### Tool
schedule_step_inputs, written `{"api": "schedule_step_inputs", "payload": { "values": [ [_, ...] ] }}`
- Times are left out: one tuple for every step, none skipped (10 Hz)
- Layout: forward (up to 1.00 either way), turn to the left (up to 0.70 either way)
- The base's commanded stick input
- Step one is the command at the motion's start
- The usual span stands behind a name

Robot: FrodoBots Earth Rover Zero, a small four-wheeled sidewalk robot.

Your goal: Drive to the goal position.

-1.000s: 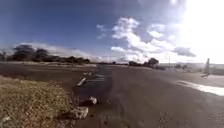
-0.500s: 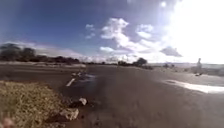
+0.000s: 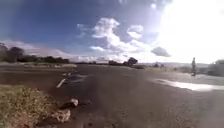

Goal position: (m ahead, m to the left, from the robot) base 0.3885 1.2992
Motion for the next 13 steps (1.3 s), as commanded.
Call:
{"api": "schedule_step_inputs", "payload": {
  "values": [
    [0.0, -0.5],
    [0.0, -0.5],
    [0.0, -0.5],
    [0.0, -0.5],
    [0.0, -0.5],
    [0.0, -0.5],
    [0.0, -0.5],
    [0.0, -0.5],
    [0.02, -0.48],
    [0.18, -0.25],
    [0.34, -0.02],
    [0.5, 0.0],
    [0.5, 0.0]
  ]
}}
